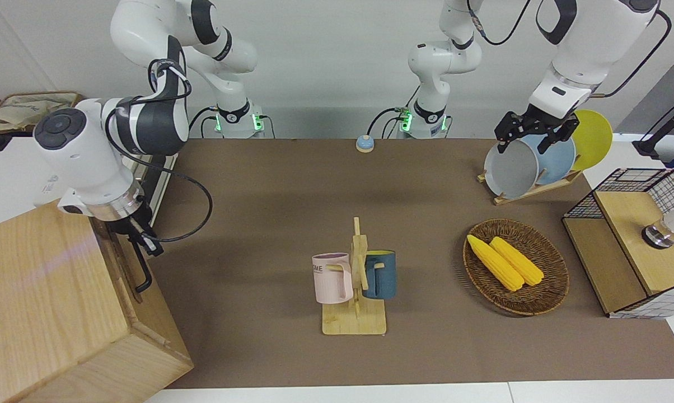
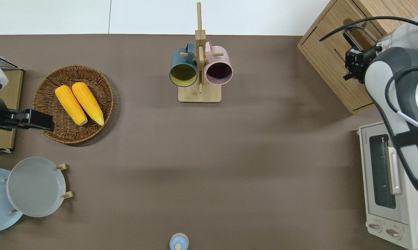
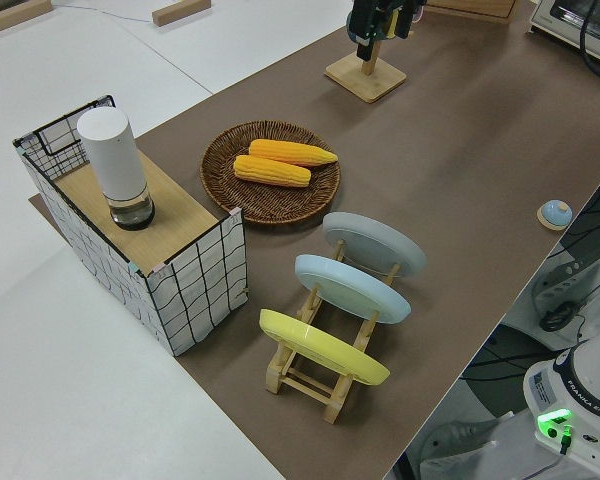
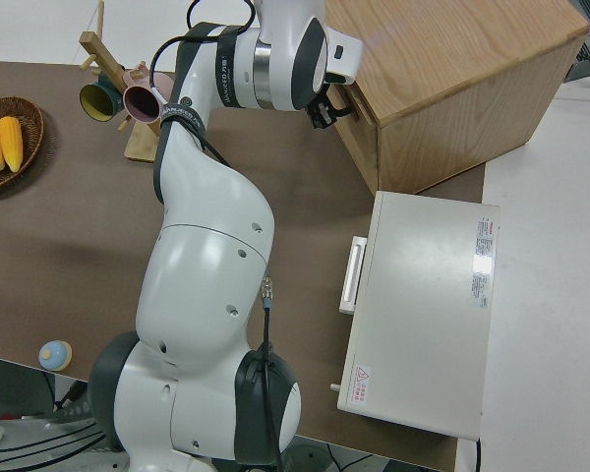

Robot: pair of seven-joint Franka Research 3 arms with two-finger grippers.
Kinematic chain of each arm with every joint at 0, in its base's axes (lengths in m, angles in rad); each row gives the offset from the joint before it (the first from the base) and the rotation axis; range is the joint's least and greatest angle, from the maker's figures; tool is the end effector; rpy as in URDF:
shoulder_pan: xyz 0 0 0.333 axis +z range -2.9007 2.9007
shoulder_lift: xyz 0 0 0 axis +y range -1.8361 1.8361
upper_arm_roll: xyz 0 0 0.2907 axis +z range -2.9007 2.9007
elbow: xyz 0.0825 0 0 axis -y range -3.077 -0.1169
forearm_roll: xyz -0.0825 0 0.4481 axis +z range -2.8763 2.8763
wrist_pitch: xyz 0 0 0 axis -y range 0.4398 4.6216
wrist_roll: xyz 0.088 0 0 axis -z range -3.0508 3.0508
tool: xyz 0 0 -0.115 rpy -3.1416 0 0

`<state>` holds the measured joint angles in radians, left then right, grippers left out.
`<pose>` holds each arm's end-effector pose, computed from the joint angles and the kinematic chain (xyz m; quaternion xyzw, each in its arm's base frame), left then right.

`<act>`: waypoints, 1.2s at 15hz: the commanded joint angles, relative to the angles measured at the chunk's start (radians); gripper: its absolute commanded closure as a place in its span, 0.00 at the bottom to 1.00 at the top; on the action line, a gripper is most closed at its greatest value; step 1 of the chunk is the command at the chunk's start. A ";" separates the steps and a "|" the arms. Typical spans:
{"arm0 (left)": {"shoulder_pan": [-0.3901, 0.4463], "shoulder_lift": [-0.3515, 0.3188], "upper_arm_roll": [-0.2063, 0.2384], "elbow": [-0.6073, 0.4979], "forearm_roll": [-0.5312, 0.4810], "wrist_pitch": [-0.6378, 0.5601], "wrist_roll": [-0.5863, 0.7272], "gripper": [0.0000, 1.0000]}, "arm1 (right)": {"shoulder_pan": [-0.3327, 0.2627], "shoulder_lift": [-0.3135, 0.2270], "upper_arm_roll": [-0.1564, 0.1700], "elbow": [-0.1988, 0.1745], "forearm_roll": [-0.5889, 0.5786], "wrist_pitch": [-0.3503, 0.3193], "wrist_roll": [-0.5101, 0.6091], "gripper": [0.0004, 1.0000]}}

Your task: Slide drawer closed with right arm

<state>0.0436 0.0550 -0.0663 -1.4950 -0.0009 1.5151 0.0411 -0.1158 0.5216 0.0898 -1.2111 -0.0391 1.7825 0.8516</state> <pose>0.6284 -0.0134 0.5926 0.9993 -0.0319 -0.0174 0.0024 0.7645 -0.0376 0.4438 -0.9037 0.4273 -0.0225 0.0131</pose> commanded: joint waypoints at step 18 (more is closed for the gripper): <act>-0.007 -0.004 0.000 0.009 0.018 -0.018 -0.010 0.01 | 0.120 -0.112 0.016 0.024 0.065 -0.185 -0.070 1.00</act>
<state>0.0436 0.0550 -0.0663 -1.4950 -0.0009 1.5151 0.0411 0.0144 0.4561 0.1075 -1.1780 -0.0019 1.6585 0.9082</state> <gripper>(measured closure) 0.004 0.991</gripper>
